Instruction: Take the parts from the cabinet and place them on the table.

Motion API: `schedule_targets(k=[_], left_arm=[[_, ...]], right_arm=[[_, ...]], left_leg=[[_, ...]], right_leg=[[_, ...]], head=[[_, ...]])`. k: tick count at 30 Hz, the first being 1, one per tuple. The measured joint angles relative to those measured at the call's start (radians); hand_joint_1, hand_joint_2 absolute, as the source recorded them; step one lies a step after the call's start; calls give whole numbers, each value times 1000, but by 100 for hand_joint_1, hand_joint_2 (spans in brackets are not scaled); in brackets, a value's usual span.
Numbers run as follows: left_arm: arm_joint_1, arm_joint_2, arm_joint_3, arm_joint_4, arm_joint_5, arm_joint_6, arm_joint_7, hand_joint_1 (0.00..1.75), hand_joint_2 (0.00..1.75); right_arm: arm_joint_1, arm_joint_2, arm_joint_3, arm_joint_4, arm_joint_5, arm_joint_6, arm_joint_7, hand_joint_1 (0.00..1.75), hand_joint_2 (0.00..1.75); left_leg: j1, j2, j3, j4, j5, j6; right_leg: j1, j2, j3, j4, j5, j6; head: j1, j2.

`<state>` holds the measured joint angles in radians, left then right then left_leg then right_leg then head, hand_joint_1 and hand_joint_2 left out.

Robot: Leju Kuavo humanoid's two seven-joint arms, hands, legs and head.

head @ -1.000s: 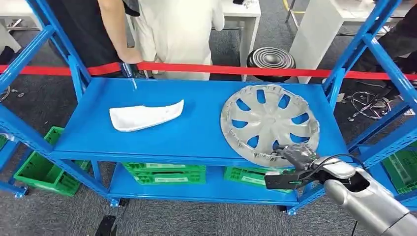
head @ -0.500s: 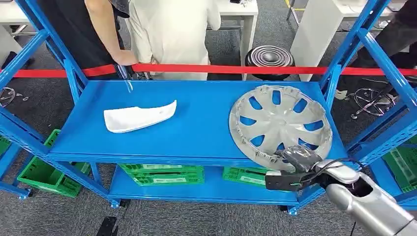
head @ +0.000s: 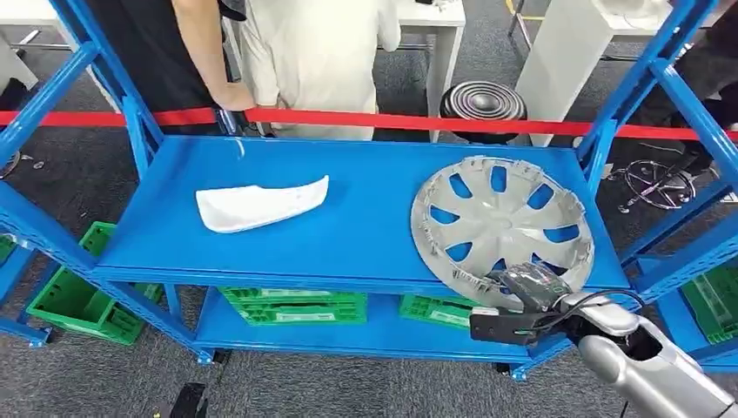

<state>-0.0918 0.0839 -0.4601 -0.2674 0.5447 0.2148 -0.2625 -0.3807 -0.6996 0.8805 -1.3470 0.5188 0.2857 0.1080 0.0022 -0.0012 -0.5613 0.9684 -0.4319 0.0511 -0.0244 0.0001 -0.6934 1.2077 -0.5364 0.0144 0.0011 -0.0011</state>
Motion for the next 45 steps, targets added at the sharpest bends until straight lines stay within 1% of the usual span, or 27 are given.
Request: schedule_targets(k=[1, 3, 6, 8, 11, 13, 15, 17, 18, 19, 21, 22, 23, 24, 25, 28, 29, 31, 32, 33, 34, 36, 37, 39, 41, 43, 45], left_arm=[[2, 0, 0, 0, 0, 0, 0, 0, 0], [5, -3, 1, 0, 0, -1, 0, 0, 0], [5, -9, 2, -1, 0, -8, -2, 0, 0], [5, -9, 7, -1, 1, -10, -4, 0, 0], [10, -11, 10, -1, 2, -13, -6, 0, 0], [9, -11, 14, -2, 2, -13, -7, 0, 0], [10, -11, 15, -2, 2, -13, -8, 0, 0], [13, -12, 15, -2, 2, -13, -8, 0, 0], [14, -13, 15, -2, 1, -13, -8, 0, 0], [13, -13, 16, -2, 0, -13, -8, 0, 0], [13, -13, 16, -2, -5, -13, -8, 0, 0], [12, -11, 16, -2, -9, -13, -9, 0, 0], [13, -14, 16, -2, -11, -13, -10, 0, 0], [11, -15, 16, -2, -14, -12, -11, 0, 0], [12, -15, 16, -2, -19, -11, -11, 0, 175], [8, -24, 16, -4, -34, -9, -11, 0, 175], [4, -27, 16, -5, -37, -9, -11, 0, 175], [4, -35, 16, -5, -44, -9, -11, 0, 175], [4, -39, 16, -5, -48, -9, -13, 0, 175], [5, -42, 16, -5, -52, -9, -15, 0, 175], [5, -46, 16, -5, -54, -10, -17, 0, 175], [4, -53, 16, -6, -56, -10, -22, 0, 175], [4, -55, 16, -6, -58, -10, -25, 0, 175], [4, -55, 16, -6, -63, -10, -29, 0, 175], [6, -58, 16, -6, -65, -9, -35, 0, 175], [8, -58, 16, -6, -66, -8, -39, 0, 175], [7, -58, 16, -6, -73, 2, -45, 0, 175]], right_arm=[[7, 3, -2, 0, 2, -4, 0, 175, 175], [13, 12, -8, 0, 4, -9, -2, 175, 175], [14, 26, -26, -12, -3, -27, -14, 175, 175], [16, 37, -38, -22, -5, -35, -18, 175, 175], [19, 50, -48, -31, -4, -38, -19, 175, 175], [18, 53, -55, -37, -5, -38, -19, 175, 175], [19, 57, -60, -41, -4, -38, -19, 175, 175], [23, 63, -64, -42, -12, -41, -25, 175, 175], [27, 68, -69, -44, -22, -48, -33, 175, 175], [32, 75, -77, -50, -34, -59, -41, 175, 175], [41, 93, -103, -76, -65, -85, -59, 175, 175], [46, 105, -119, -91, -85, -99, -69, 175, 175], [47, 122, -136, -107, -108, -116, -83, 175, 175], [52, 138, -154, -121, -131, -128, -96, 175, 175], [58, 158, -172, -138, -154, -137, -109, 175, 175], [72, 213, -226, -188, -233, -143, -157, 175, 175], [77, 234, -247, -205, -276, -138, -182, 175, 175], [95, 270, -284, -230, -379, -98, -237, 175, 175], [109, 289, -305, -242, -446, -60, -274, 175, 175], [121, 308, -324, -254, -509, -19, -307, 175, 175], [131, 320, -338, -261, -554, 12, -327, 175, 175], [145, 350, -370, -281, -659, 94, -370, 175, 175], [152, 365, -383, -293, -701, 126, -386, 175, 175], [160, 391, -403, -312, -763, 174, -404, 175, 175], [170, 416, -425, -326, -831, 232, -412, 175, 175], [173, 434, -439, -340, -876, 268, -416, 175, 175], [176, 456, -448, -354, -901, 293, -415, 175, 175]], left_leg=[[-1, -1, -1, 1, 0, 0], [-1, -2, 0, 2, -1, -1], [1, -4, -1, 17, -11, -13], [-8, -4, -11, 33, -22, -25], [-3, -5, -13, 33, -21, -32], [2, -3, -31, 69, -53, -45], [3, -2, -103, 225, -131, -55], [4, -1, -170, 358, -168, -57], [4, -1, -170, 353, -154, -54], [4, -1, -147, 296, -115, -48], [0, -2, -59, 112, -23, -28], [-5, -3, -28, 50, -21, -15], [-9, 0, -25, 41, -23, -13], [-14, 1, -27, 41, -23, -13], [-15, 0, -28, 40, -23, -11], [-6, 3, -3, 0, 0, -3], [-5, 2, -4, -2, 5, 5], [-5, 1, -5, -2, 5, 5], [-6, 0, -5, -1, 5, 4], [-5, 0, -5, 0, 4, 4], [-5, 0, -4, 1, 3, 2], [-1, -2, -5, 13, -5, -8], [-1, -2, -8, 25, -13, -17], [-9, -3, -18, 36, -20, -28], [-4, -3, -18, 35, -18, -32], [1, -2, -29, 49, -32, -43], [4, -1, -77, 166, -106, -56]], right_leg=[[0, 0, -43, 90, -27, 2], [-2, 0, -51, 97, -14, 17], [-13, -2, 76, -165, 89, 51], [-10, 2, 95, -201, 94, 27], [-5, 1, 91, -196, 94, 11], [-12, 1, 95, -198, 94, -1], [-10, 1, 93, -198, 94, -9], [-6, 1, 93, -198, 94, -9], [-4, 1, 94, -198, 94, -9], [-2, 2, 95, -198, 94, -9], [4, 7, 97, -198, 94, -9], [0, 8, 97, -199, 94, -9], [12, 8, 93, -199, 96, -6], [6, 8, 90, -199, 97, -5], [4, 8, 91, -201, 98, -2], [8, 4, 79, -186, 88, 5], [7, 4, 51, -125, 54, -2], [5, 4, -22, 36, -7, -5], [4, 4, -54, 102, -24, -1], [2, 4, -63, 117, -22, 7], [-1, 3, -50, 87, -6, 17], [-8, -1, 42, -99, 67, 44], [-12, -6, 87, -195, 89, 47], [-4, 1, 90, -190, 88, 16], [1, 2, 87, -189, 88, 7], [-11, 3, 89, -194, 93, -5], [-11, 4, 89, -193, 93, -17]], head=[[0, 0], [0, 0], [1, 0], [-1, 0], [0, 0], [-1, 0], [-2, 0], [-2, 0], [-2, 0], [-2, 0], [-2, 0], [-1, 0], [0, 0], [-3, 0], [-1, 0], [-1, 0], [1, 0], [0, 0], [0, 0], [0, 0], [0, 0], [0, 0], [1, 0], [-2, 0], [-1, 0], [-1, 0], [-4, 0]])
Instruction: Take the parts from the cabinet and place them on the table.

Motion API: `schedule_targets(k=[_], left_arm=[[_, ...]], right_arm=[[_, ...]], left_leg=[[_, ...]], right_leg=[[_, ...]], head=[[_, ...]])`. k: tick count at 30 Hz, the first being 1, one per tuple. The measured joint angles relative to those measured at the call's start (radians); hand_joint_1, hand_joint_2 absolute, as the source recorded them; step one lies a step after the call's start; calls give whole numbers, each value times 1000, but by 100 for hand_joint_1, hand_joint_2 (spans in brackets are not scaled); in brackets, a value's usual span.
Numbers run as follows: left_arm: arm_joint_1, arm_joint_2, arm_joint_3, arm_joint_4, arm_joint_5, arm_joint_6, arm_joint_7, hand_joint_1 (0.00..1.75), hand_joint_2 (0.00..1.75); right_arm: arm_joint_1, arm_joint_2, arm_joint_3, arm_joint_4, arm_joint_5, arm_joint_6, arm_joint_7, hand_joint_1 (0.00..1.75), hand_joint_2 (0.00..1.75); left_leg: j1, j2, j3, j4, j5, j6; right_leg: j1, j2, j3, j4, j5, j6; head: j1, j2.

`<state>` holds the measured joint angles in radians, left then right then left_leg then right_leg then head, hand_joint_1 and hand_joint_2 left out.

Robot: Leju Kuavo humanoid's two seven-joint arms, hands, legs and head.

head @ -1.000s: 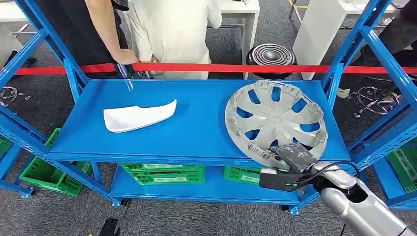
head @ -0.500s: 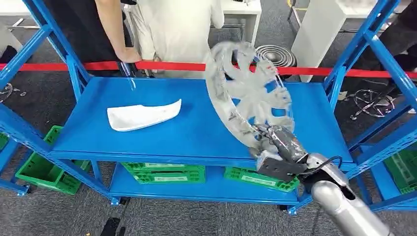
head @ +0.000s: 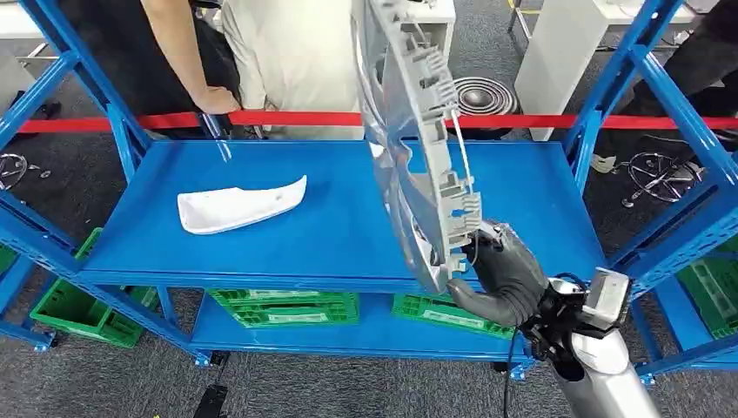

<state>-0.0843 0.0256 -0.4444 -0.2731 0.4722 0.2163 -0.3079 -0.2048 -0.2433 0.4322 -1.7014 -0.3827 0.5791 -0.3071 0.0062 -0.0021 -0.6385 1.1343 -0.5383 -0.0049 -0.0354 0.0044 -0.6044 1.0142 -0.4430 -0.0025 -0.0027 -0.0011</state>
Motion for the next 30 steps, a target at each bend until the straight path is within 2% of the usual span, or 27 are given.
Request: schedule_targets(k=[1, 2, 3, 4, 5, 7, 8, 9, 11, 12, 13, 14, 15, 16, 17, 18, 19, 20, 21, 22, 23, 24, 25, 27, 28, 29, 30], left_arm=[[1, 0, 0, 0, 0, 3, 0, 0, 175], [3, 0, 0, 0, -1, 9, 2, 0, 175], [6, -2, 0, 0, -1, 15, 7, 0, 175], [8, -4, 2, 0, 0, 20, 12, 0, 175], [10, -5, 3, 0, 0, 21, 13, 0, 175], [10, -5, 8, 0, 0, 22, 15, 0, 175], [9, -4, 9, 0, 0, 22, 15, 0, 175], [10, -6, 9, 0, 0, 23, 15, 0, 175], [14, -6, 10, 0, 0, 26, 18, 0, 175], [14, -6, 10, 0, 0, 26, 18, 0, 175], [14, -8, 10, 0, 0, 26, 17, 0, 175], [13, -9, 10, 0, 0, 26, 17, 0, 175], [13, -9, 10, 0, 0, 26, 17, 0, 175], [14, -10, 10, 0, 0, 26, 18, 0, 175], [14, -11, 10, 0, 0, 26, 17, 0, 175], [14, -12, 10, 0, 0, 29, 18, 0, 175], [15, -13, 11, 0, 2, 30, 20, 0, 175], [15, -14, 13, 0, 3, 30, 22, 0, 175], [15, -15, 17, 0, 7, 29, 28, 0, 175], [15, -16, 19, 0, 8, 29, 31, 0, 175], [16, -17, 24, 0, 8, 28, 39, 0, 175], [16, -18, 29, 0, 9, 29, 43, 0, 175], [18, -17, 33, 0, 9, 29, 47, 0, 175], [20, -19, 43, 0, 8, 40, 57, 0, 175], [19, -18, 46, 0, 4, 46, 57, 0, 175], [19, -21, 50, 0, -2, 50, 57, 0, 175], [19, -23, 52, 0, -8, 56, 57, 0, 175]], right_arm=[[4, 10, -5, -7, -19, 22, 1, 175, 175], [10, 19, -9, -12, -40, 45, 5, 175, 175], [17, 27, -13, -15, -61, 66, 10, 175, 175], [22, 37, -15, -19, -79, 87, 14, 175, 175], [25, 44, -16, -25, -88, 95, 16, 175, 175], [27, 54, -18, -35, -92, 103, 18, 175, 175], [28, 60, -20, -40, -93, 103, 19, 175, 175], [27, 62, -21, -44, -95, 103, 19, 175, 175], [30, 69, -23, -46, -95, 103, 19, 175, 175], [30, 70, -24, -48, -95, 103, 19, 175, 175], [31, 69, -27, -50, -95, 103, 20, 175, 175], [31, 69, -29, -51, -95, 103, 19, 175, 175], [30, 69, -30, -53, -95, 103, 19, 175, 175], [32, 69, -31, -53, -96, 103, 19, 175, 175], [34, 69, -31, -54, -96, 103, 19, 175, 175], [38, 69, -31, -53, -102, 107, 21, 175, 175], [42, 69, -31, -53, -111, 117, 23, 175, 175], [44, 68, -31, -53, -123, 128, 26, 175, 175], [44, 69, -31, -54, -136, 139, 29, 175, 175], [44, 69, -31, -54, -142, 143, 29, 175, 175], [43, 70, -29, -55, -159, 154, 32, 175, 175], [45, 73, -28, -56, -175, 163, 35, 175, 175], [45, 75, -28, -57, -193, 172, 41, 175, 175], [47, 82, -28, -58, -260, 199, 71, 175, 175], [47, 88, -29, -58, -290, 209, 88, 175, 175], [47, 94, -28, -58, -307, 213, 96, 175, 175], [47, 101, -28, -59, -325, 217, 107, 175, 175]], left_leg=[[2, 0, -40, 89, -40, -5], [4, 0, -74, 161, -65, -7], [5, 0, -92, 197, -68, -7], [5, 0, -83, 175, -46, -5], [5, 0, -49, 102, -2, -1], [4, 0, 47, -86, 81, 13], [2, -3, 69, -124, 65, 18], [-5, -2, 64, -126, 70, 22], [-10, -1, 62, -124, 70, 25], [-10, -1, 64, -133, 77, 35], [2, 2, 80, -153, 91, 43], [-1, 2, 81, -158, 96, 50], [-2, 3, 79, -158, 97, 52], [-4, 3, 77, -158, 97, 52], [-6, 3, 76, -157, 97, 53], [-8, 3, 75, -156, 97, 53], [-8, 1, 75, -155, 97, 53], [-9, 0, 75, -154, 97, 52], [-9, -2, 75, -152, 96, 51], [-9, -2, 76, -150, 95, 49], [-10, -3, 73, -144, 91, 43], [-18, -3, 67, -139, 88, 38], [-17, -2, 66, -139, 90, 35], [-14, -1, 66, -139, 91, 30], [-14, -2, 65, -135, 86, 25], [-12, -2, 55, -123, 73, 18], [-9, 0, 31, -62, 34, 8]], right_leg=[[1, 0, -1, 0, 0, 0], [3, 0, -1, 0, 0, -1], [4, 0, -1, 0, 0, -1], [4, 0, 0, 0, 0, 0], [5, 2, 0, 0, 0, 0], [6, 5, 3, 0, 0, 0], [8, 5, 3, 0, 0, 2], [14, 4, 0, 0, 2, 6], [10, 4, -1, -4, 6, 18], [11, 4, 2, -11, 10, 25], [10, 2, -8, 0, 4, 26], [14, 1, -21, 29, -17, 22], [14, 1, -46, 87, -47, 15], [13, 1, -84, 173, -84, 9], [14, 1, -123, 262, -116, 7], [14, 1, -145, 311, -129, 11], [14, 1, -139, 303, -121, 16], [14, 1, -111, 251, -99, 24], [14, 0, -56, 143, -59, 34], [14, -1, -20, 74, -35, 37], [15, -6, 18, -15, -21, 28], [20, -4, 26, -16, -13, 20], [21, -4, 23, -11, -13, 16], [23, -2, 20, -11, -11, 14], [9, -2, 22, -17, -8, 8], [9, -2, 26, -17, -8, 7], [8, -3, 28, -17, -9, 3]], head=[[0, 0], [0, 0], [0, 0], [0, 0], [0, 0], [0, 0], [1, 0], [1, 0], [1, 0], [0, 0], [2, 0], [3, 0], [3, 0], [4, 0], [3, 0], [4, 0], [3, 0], [4, 0], [4, 0], [4, 0], [4, 0], [2, 0], [3, 0], [2, 0], [3, 0], [3, 0], [-3, 0]])
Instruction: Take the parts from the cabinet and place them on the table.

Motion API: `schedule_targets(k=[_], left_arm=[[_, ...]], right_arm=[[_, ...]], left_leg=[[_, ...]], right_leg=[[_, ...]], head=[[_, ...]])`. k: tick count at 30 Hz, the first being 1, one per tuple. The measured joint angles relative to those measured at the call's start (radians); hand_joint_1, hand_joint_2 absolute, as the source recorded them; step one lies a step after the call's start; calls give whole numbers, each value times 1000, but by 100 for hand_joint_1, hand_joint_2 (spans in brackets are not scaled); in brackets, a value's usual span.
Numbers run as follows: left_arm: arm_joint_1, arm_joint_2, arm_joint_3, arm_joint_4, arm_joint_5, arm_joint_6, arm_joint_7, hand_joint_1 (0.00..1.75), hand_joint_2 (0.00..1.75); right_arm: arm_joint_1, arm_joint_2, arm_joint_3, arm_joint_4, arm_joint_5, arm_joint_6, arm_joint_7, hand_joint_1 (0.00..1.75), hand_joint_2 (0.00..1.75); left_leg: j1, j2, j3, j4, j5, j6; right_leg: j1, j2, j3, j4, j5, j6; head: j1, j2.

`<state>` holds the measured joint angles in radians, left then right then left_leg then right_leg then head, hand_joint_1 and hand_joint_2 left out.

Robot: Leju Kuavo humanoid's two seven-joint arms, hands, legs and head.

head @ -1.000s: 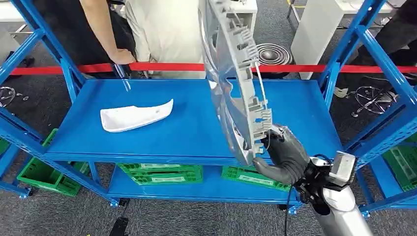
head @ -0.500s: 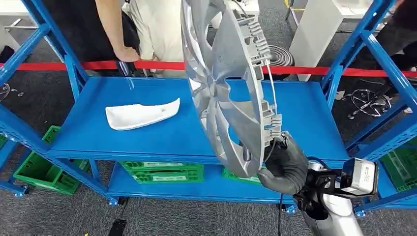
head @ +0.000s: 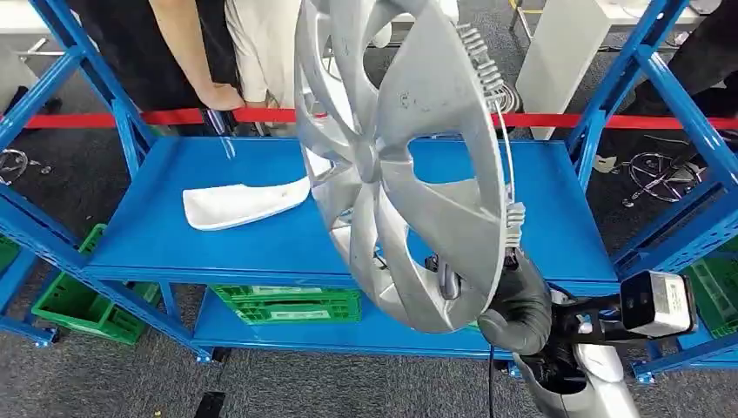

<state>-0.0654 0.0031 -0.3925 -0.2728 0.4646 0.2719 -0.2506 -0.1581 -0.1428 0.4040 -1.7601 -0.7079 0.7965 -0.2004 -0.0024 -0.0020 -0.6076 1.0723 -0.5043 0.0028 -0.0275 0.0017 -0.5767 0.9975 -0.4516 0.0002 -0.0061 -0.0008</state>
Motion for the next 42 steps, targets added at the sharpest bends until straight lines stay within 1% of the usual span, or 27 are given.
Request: schedule_targets(k=[3, 4, 5, 6, 8, 9, 12, 14, 15, 17, 19, 20, 21, 23, 24, 25, 27, 28, 29, 31, 33, 34, 36, 38, 39, 40, 42], left_arm=[[2, 0, 0, 1, -19, 4, 13, 0, 175], [3, -1, 0, 1, -26, 3, 22, 0, 175], [3, -1, 0, 2, -28, 2, 27, 0, 175], [3, -1, 0, 2, -35, 3, 33, 0, 175], [3, -1, 0, 2, -49, 18, 37, 0, 175], [2, 0, 0, 2, -56, 22, 37, 0, 175], [10, 0, 0, 7, -64, 14, 34, 0, 175], [16, -1, 0, 11, -66, -1, 34, 0, 175], [17, 0, 0, 11, -70, -8, 34, 0, 175], [17, 1, 0, 14, -83, -11, 33, 0, 175], [19, 1, -2, 18, -106, -12, 32, 0, 175], [21, 2, -3, 19, -114, -9, 32, 0, 175], [22, 2, -4, 19, -128, -5, 36, 0, 175], [21, 3, -15, 19, -158, 4, 48, 0, 175], [21, 7, -23, 18, -176, 7, 58, 0, 175], [21, 9, -31, 18, -193, 12, 67, 0, 175], [20, 17, -45, 16, -221, 17, 84, 0, 175], [21, 22, -51, 14, -231, 18, 90, 0, 175], [22, 28, -56, 13, -236, 18, 94, 0, 175], [23, 34, -63, 8, -241, 18, 100, 0, 175], [22, 42, -68, 7, -244, 18, 102, 0, 175], [22, 43, -71, 5, -245, 20, 104, 0, 175], [25, 44, -72, -2, -251, 28, 106, 0, 175], [26, 48, -72, -11, -257, 35, 107, 0, 175], [27, 52, -72, -17, -262, 36, 109, 0, 175], [29, 57, -72, -25, -271, 36, 114, 0, 175], [39, 60, -72, -40, -295, 35, 137, 0, 175]], right_arm=[[0, 12, 2, -2, -29, 2, 33, 175, 175], [1, 13, 3, 0, -39, 2, 47, 175, 175], [2, 16, 4, 3, -45, 2, 56, 175, 175], [5, 19, 5, 5, -54, 4, 63, 175, 175], [8, 28, 6, 5, -79, 12, 75, 175, 175], [11, 33, 6, 5, -94, 17, 79, 175, 175], [27, 37, 8, 5, -123, 36, 89, 175, 175], [41, 39, 11, 4, -136, 52, 93, 175, 175], [44, 39, 14, 3, -145, 60, 93, 175, 175], [54, 39, 19, 3, -154, 74, 93, 175, 175], [79, 39, 22, 1, -157, 88, 93, 175, 175], [91, 40, 24, 0, -157, 93, 94, 175, 175], [99, 41, 26, -2, -157, 97, 96, 175, 175], [110, 46, 28, -11, -160, 101, 100, 175, 175], [113, 50, 28, -18, -163, 102, 103, 175, 175], [123, 56, 27, -26, -165, 104, 105, 175, 175], [135, 61, 26, -36, -166, 108, 106, 175, 175], [144, 64, 25, -42, -167, 111, 106, 175, 175], [149, 66, 25, -47, -168, 114, 106, 175, 175], [162, 72, 24, -55, -169, 117, 106, 175, 175], [170, 75, 24, -58, -170, 117, 106, 175, 175], [175, 75, 23, -58, -171, 118, 106, 175, 175], [183, 75, 21, -58, -176, 118, 106, 175, 175], [189, 78, 21, -58, -182, 122, 106, 175, 175], [190, 79, 21, -58, -184, 126, 106, 175, 175], [191, 80, 18, -58, -189, 130, 105, 175, 175], [195, 83, 15, -58, -206, 143, 100, 175, 175]], left_leg=[[10, 0, -111, 231, -92, -14], [12, 0, -126, 257, -90, -14], [12, 0, -118, 234, -67, -12], [12, 0, -84, 161, -22, -9], [12, -1, 13, -31, 65, 7], [6, -4, 34, -67, 51, 11], [0, -4, 34, -68, 57, 19], [10, 5, 38, -94, 78, 34], [8, 3, 34, -100, 85, 42], [5, 4, 22, -99, 93, 49], [2, 3, 9, -97, 102, 50], [2, 3, 1, -94, 106, 49], [2, 3, -7, -90, 109, 46], [2, 1, -22, -78, 116, 38], [-1, 1, -30, -71, 118, 33], [-2, 1, -30, -71, 123, 27], [0, 1, -33, -70, 133, 13], [-1, 0, -36, -73, 139, 6], [6, 0, -43, -65, 129, 0], [10, 1, -73, 16, 17, -14], [15, 1, -112, 171, -76, -25], [16, 1, -118, 228, -91, -28], [16, 1, -69, 201, -49, -26], [16, 0, 54, 37, 9, -16], [14, -3, 116, -59, -5, -6], [8, -3, 140, -102, -20, -1], [-2, -4, 130, -93, -8, 11]], right_leg=[[3, 0, -1, 0, -1, -4], [3, 0, 0, 1, -1, -4], [3, 0, 1, 1, -1, -4], [4, 1, 3, 1, -1, -4], [5, 4, 6, 0, -1, -3], [11, 4, 4, 1, -1, -1], [11, 3, -2, -1, 8, 12], [11, 3, -11, 6, -3, 17], [13, 3, -27, 39, -35, 11], [11, 3, -87, 199, -117, 0], [11, 3, -121, 313, -156, 8], [10, 2, -103, 296, -148, 16], [9, 2, -61, 230, -126, 27], [6, -2, 57, 41, -80, 40], [9, -3, 89, -10, -90, 27], [15, -1, 81, 5, -66, 24], [17, 2, 68, 2, -69, 16], [14, 1, 63, -2, -61, 6], [3, 0, 57, -4, -50, -5], [4, -2, 43, -4, -31, -20], [6, -2, 21, -2, -14, -21], [7, -2, 10, -2, -5, -19], [7, -2, -11, 0, 10, -15], [8, -1, -26, 1, 24, -10], [9, -1, -28, 0, 30, -7], [14, -2, -34, 1, 38, 4], [5, -3, -34, -3, 51, 17]], head=[[0, 0], [0, 0], [0, 0], [0, 0], [0, 0], [0, 0], [0, 0], [1, 0], [3, 0], [6, 0], [6, 0], [7, 0], [6, 0], [7, 0], [5, 0], [3, 0], [6, 0], [8, 0], [9, 0], [4, 0], [4, 0], [4, 0], [4, 0], [4, 0], [4, 0], [5, 0], [2, 0]])
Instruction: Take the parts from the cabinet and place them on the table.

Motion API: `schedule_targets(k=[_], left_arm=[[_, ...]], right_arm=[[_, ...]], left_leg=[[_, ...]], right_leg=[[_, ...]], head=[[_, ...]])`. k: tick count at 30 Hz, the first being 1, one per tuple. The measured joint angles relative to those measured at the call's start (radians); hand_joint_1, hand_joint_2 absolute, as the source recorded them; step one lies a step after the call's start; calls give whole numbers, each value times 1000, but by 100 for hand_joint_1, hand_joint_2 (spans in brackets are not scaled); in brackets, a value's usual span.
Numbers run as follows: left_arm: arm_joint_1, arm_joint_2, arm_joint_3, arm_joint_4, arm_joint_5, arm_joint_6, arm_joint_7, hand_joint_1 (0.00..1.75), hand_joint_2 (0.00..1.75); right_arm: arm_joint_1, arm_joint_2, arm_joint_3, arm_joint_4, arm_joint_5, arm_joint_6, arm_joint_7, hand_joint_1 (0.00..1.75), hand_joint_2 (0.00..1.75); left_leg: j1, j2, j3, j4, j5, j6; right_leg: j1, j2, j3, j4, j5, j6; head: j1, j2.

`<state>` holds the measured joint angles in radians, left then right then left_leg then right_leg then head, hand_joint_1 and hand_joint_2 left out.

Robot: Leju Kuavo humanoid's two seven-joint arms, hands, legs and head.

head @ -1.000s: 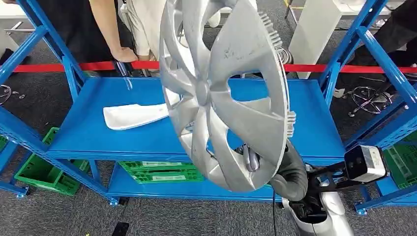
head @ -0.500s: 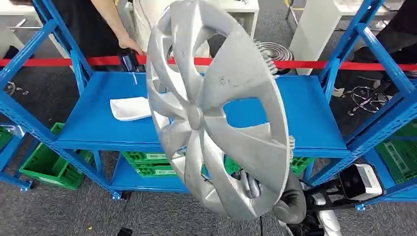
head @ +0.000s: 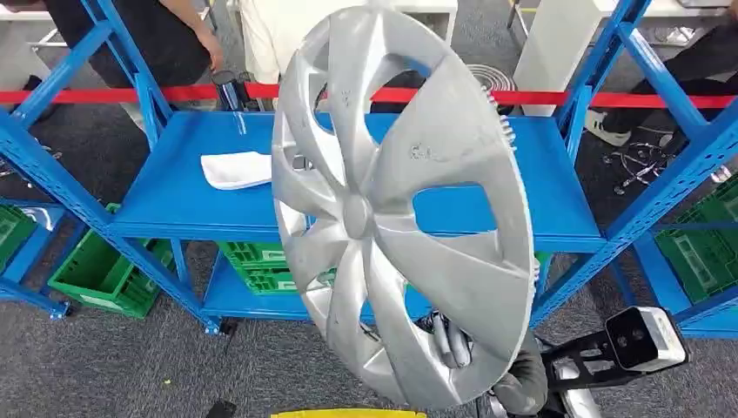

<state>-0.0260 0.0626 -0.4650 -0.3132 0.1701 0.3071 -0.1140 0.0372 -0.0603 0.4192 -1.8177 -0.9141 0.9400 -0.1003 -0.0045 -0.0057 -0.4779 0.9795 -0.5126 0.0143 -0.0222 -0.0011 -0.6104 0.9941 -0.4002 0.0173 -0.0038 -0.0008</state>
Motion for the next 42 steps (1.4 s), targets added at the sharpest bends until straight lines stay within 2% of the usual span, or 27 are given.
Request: schedule_targets(k=[2, 4, 5, 7, 9, 10, 11, 12, 13, 16, 18, 19, 21, 22, 23, 25, 27, 28, 29, 32, 33, 35, 36, 37, 38, 40, 42], left_arm=[[9, 2, 0, -11, -34, -13, 29, 0, 175], [9, 0, -5, -22, -64, -23, 43, 0, 175], [10, 0, -5, -26, -68, -24, 48, 0, 175], [10, -2, -6, -29, -74, -27, 51, 0, 175], [10, -2, -6, -32, -75, -28, 53, 0, 175], [10, -3, -7, -34, -77, -29, 54, 0, 175], [10, -3, -9, -34, -86, -32, 57, 0, 175], [9, -3, -14, -35, -94, -36, 59, 0, 175], [9, -3, -16, -35, -107, -42, 61, 0, 175], [4, -9, -24, -35, -126, -53, 61, 0, 175], [3, -11, -24, -34, -127, -66, 59, 0, 175], [3, -17, -26, -34, -129, -78, 57, 0, 175], [-2, -24, -26, -32, -134, -96, 54, 0, 175], [-5, -27, -26, -28, -136, -102, 53, 0, 175], [-6, -31, -26, -22, -137, -109, 50, 0, 175], [-7, -38, -26, -11, -139, -116, 45, 0, 175], [-9, -44, -27, -2, -139, -113, 43, 0, 175], [-12, -43, -27, 1, -138, -109, 42, 0, 175], [-14, -43, -26, 5, -135, -99, 38, 0, 175], [-19, -38, -22, 18, -120, -65, 33, 0, 175], [-24, -37, -19, 20, -118, -56, 32, 0, 175], [-44, -31, -14, 21, -116, -45, 30, 0, 175], [-49, -28, -12, 21, -115, -43, 30, 0, 175], [-53, -26, -11, 22, -115, -41, 30, 0, 175], [-56, -25, -10, 22, -115, -40, 30, 0, 175], [-59, -24, -3, 23, -117, -40, 30, 0, 175], [-65, -24, -2, 23, -125, -42, 30, 0, 175]], right_arm=[[5, 3, -3, -4, -15, 14, -10, 175, 175], [3, 3, -11, -7, -16, 25, -17, 175, 175], [3, 3, -13, -8, -16, 27, -18, 175, 175], [7, 3, -15, -8, -16, 28, -18, 175, 175], [8, 2, -18, -8, -16, 28, -18, 175, 175], [8, 2, -18, -8, -16, 28, -18, 175, 175], [8, 2, -19, -9, -14, 28, -20, 175, 175], [8, 2, -19, -13, -10, 27, -22, 175, 175], [8, 2, -18, -17, -5, 26, -24, 175, 175], [12, -1, -20, -24, -10, 15, -27, 175, 175], [14, -5, -23, -24, -22, -2, -20, 175, 175], [19, -8, -24, -24, -26, -11, -12, 175, 175], [29, -13, -25, -27, -29, -28, -2, 175, 175], [32, -15, -26, -27, -30, -34, 3, 175, 175], [35, -18, -26, -27, -32, -40, 7, 175, 175], [37, -21, -26, -22, -37, -44, 10, 175, 175], [35, -23, -25, -18, -42, -44, 11, 175, 175], [33, -23, -24, -18, -43, -43, 11, 175, 175], [27, -22, -23, -18, -43, -41, 11, 175, 175], [1, -19, -13, -5, -46, -34, 11, 175, 175], [-7, -17, -12, -3, -47, -33, 11, 175, 175], [-24, -15, -9, 6, -46, -31, 10, 175, 175], [-32, -15, -8, 10, -46, -31, 9, 175, 175], [-36, -15, -7, 13, -44, -31, 9, 175, 175], [-36, -13, -6, 16, -38, -31, 6, 175, 175], [-37, -6, -7, 18, -22, -31, 2, 175, 175], [-41, 2, -7, 18, -10, -31, -8, 175, 175]], left_leg=[[1, 6, -12, -22, 29, 22], [6, 11, -28, -30, 57, 42], [5, 13, -45, -29, 69, 40], [3, 14, -74, -26, 90, 40], [3, 16, -110, -20, 114, 35], [4, 16, -124, -16, 121, 32], [5, 16, -144, -6, 130, 27], [5, 16, -158, 9, 135, 22], [-1, 14, -171, 17, 142, 14], [5, 14, -174, 15, 168, -3], [11, 8, -184, 20, 162, -11], [12, 7, -194, 52, 94, -19], [16, 7, -227, 199, -38, -32], [17, 7, -241, 275, -76, -34], [17, 7, -243, 334, -83, -36], [17, 7, -186, 308, -20, -30], [14, 4, -56, 135, 27, -11], [11, 2, 7, 31, -10, 3], [6, 2, 40, -28, -29, 5], [-9, 4, 13, -18, -2, 27], [6, 8, 10, -45, 27, 38], [3, 10, -16, -48, 62, 50], [3, 10, -35, -48, 76, 47], [2, 11, -56, -47, 93, 46], [2, 12, -75, -45, 108, 44], [3, 15, -113, -37, 131, 37], [7, 16, -155, -16, 149, 26]], right_leg=[[5, 1, -3, -7, 14, 13], [4, 1, -39, 58, -67, -7], [3, 1, -64, 134, -123, -14], [3, 1, -94, 275, -186, -10], [1, 1, -64, 300, -157, 18], [0, 0, -30, 260, -130, 29], [-2, 0, 37, 168, -97, 38], [-3, 0, 111, 60, -103, 33], [4, 1, 166, -19, -152, 15], [10, 3, 135, -8, -136, -3], [-4, -2, 121, -12, -115, -20], [-2, -2, 106, -12, -100, -32], [0, -2, 79, -10, -74, -35], [2, -2, 62, -9, -60, -35], [3, -2, 43, -8, -46, -33], [6, -1, 14, -7, -24, -29], [9, 1, -5, -7, -3, -26], [9, 0, -10, -7, 5, -22], [14, -1, -14, -7, 13, -14], [3, -2, -16, -20, 46, 7], [8, -1, -25, -16, 48, 8], [7, 0, -70, 60, -50, -14], [6, 0, -90, 130, -105, -20], [3, 0, -108, 225, -153, -19], [2, 0, -115, 294, -164, -8], [-3, 0, -80, 308, -122, 23], [-8, -1, 28, 179, -79, 41]], head=[[2, 0], [5, 0], [6, 0], [5, 0], [5, 0], [5, 0], [5, 0], [5, 0], [5, 0], [2, 0], [5, 0], [1, 0], [0, 0], [0, 0], [0, 0], [0, 0], [0, 0], [0, 0], [2, 0], [-1, 0], [0, 0], [4, 0], [5, 0], [4, 0], [5, 0], [5, 0], [5, 0]])
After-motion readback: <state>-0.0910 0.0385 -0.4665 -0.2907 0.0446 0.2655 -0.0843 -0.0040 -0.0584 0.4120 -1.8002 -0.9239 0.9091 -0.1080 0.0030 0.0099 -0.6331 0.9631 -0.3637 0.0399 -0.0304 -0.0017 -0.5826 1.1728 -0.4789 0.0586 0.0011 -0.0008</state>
